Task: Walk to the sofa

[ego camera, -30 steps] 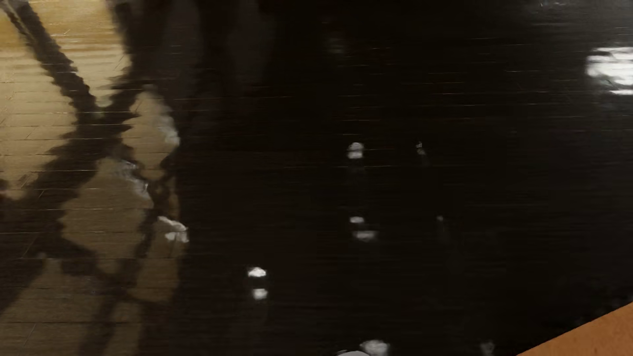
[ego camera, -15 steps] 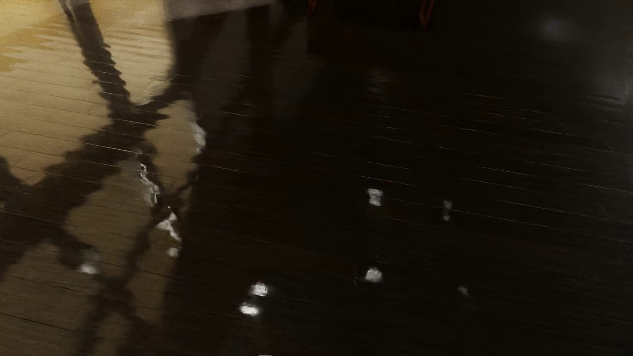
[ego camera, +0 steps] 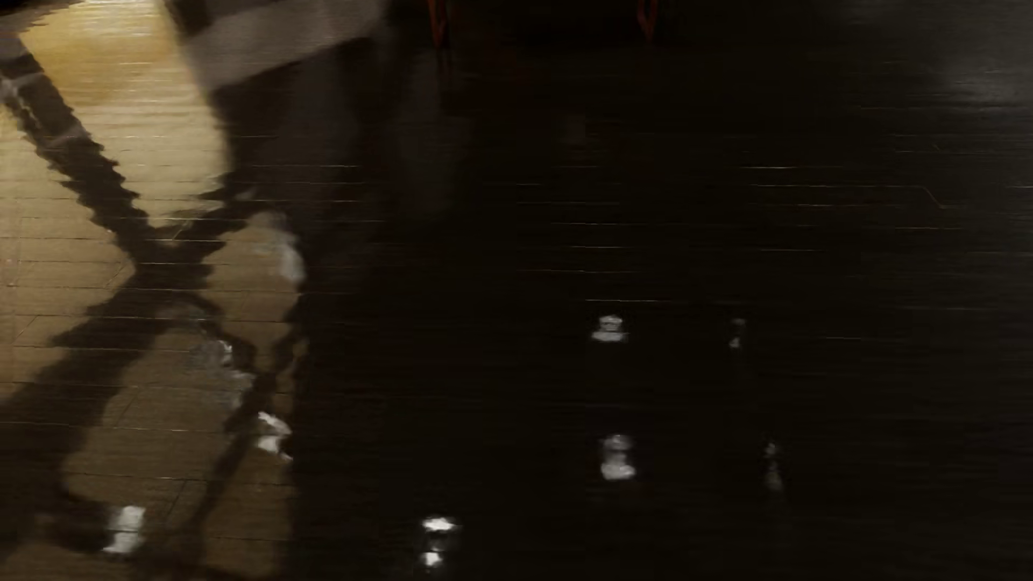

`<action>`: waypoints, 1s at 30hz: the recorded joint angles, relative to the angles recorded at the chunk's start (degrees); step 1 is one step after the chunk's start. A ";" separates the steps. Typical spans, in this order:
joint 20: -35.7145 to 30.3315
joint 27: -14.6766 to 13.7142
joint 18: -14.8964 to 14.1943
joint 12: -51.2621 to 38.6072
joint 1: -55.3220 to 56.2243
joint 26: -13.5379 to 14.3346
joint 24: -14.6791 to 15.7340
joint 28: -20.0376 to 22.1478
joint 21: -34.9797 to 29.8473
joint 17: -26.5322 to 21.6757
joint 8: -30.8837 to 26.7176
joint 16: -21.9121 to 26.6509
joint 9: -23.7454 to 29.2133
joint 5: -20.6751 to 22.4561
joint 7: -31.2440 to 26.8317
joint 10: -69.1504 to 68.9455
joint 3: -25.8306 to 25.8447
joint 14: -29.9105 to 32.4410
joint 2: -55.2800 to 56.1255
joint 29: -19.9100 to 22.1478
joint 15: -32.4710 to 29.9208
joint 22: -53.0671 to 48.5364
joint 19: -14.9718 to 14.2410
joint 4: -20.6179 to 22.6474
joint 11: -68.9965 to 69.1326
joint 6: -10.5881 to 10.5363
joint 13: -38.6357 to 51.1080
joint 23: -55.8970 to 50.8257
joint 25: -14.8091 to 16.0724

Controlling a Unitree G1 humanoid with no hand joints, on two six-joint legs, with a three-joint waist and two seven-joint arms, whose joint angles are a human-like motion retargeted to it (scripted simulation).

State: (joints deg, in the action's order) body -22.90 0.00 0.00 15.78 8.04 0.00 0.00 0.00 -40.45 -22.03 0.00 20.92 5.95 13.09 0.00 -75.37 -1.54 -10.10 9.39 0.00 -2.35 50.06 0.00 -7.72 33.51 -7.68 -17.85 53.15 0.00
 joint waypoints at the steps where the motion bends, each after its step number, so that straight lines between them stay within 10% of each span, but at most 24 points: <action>1: -2.43 0.00 0.00 0.44 4.45 0.00 0.00 0.00 0.39 0.05 0.00 -0.19 0.21 -0.68 0.00 4.32 -3.39 -2.85 -4.67 0.00 3.42 1.29 0.00 0.82 -1.77 1.07 1.89 1.22 0.00; 5: -0.58 0.00 0.00 4.95 14.73 0.00 0.00 0.00 6.08 -1.21 0.00 0.88 -1.07 -2.96 0.00 43.32 -12.25 1.12 -19.60 0.00 19.26 1.21 0.00 1.66 -8.50 4.69 7.33 -4.64 0.00; 8: -0.20 0.00 0.00 7.42 19.11 0.00 0.00 0.00 8.99 -1.67 0.00 1.89 -2.22 -4.69 0.00 39.42 -17.57 5.96 -26.51 0.00 22.40 2.68 0.00 -0.05 -3.66 7.85 8.34 -7.93 0.00; 12: -0.47 0.00 0.00 5.53 12.66 0.00 0.00 0.00 6.00 1.24 0.00 0.25 -1.02 -8.46 0.00 27.52 -13.82 1.16 -10.97 0.00 -10.01 8.17 0.00 2.05 35.34 11.78 8.26 -5.46 0.00; 17: -2.43 0.00 0.00 5.73 -12.69 0.00 0.00 0.00 2.98 2.57 0.00 -0.05 -0.99 -8.60 0.00 41.19 1.78 -6.65 16.00 0.00 -13.31 -2.66 0.00 -2.55 14.47 6.38 2.49 -1.70 0.00; 21: -3.10 0.00 0.00 1.67 -25.61 0.00 0.00 0.00 2.91 0.16 0.00 3.51 -1.43 -15.18 0.00 43.08 15.46 -9.32 25.28 0.00 14.48 -7.32 0.00 -3.03 -5.42 5.54 -3.56 1.29 0.00; 22: -2.79 0.00 0.00 0.88 -27.95 0.00 0.00 0.00 3.19 -0.01 0.00 3.58 -1.93 -16.19 0.00 42.66 17.36 -5.95 27.59 0.00 4.11 -6.41 0.00 -4.21 -3.55 4.47 -5.29 3.28 0.00; 24: -0.22 0.00 0.00 1.21 -26.61 0.00 0.00 0.00 -0.92 -0.10 0.00 2.19 -3.08 -11.30 0.00 35.30 15.69 10.22 32.69 0.00 -15.02 -4.25 0.00 -7.74 7.44 -0.08 -5.77 7.06 0.00; 26: -1.73 0.00 0.00 1.61 -17.04 0.00 0.00 0.00 -1.76 -0.21 0.00 1.55 -2.79 -6.06 0.00 16.42 11.81 19.18 28.08 0.00 -10.16 -0.58 0.00 -5.97 12.14 -0.49 -4.09 7.23 0.00; 30: -4.86 0.00 0.00 2.98 6.80 0.00 0.00 0.00 3.19 -0.05 0.00 0.47 -0.70 1.46 0.00 -1.39 0.47 -4.57 4.14 0.00 2.53 0.48 0.00 -0.69 2.64 1.73 2.26 -1.80 0.00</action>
State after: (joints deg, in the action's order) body -27.76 0.00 0.00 18.76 14.84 0.00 0.00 0.00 -37.26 -22.09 0.00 21.39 5.25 14.56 0.00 -76.75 -1.07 -14.67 13.53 0.00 0.18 50.53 0.00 -8.41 36.15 -5.95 -15.58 51.35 0.00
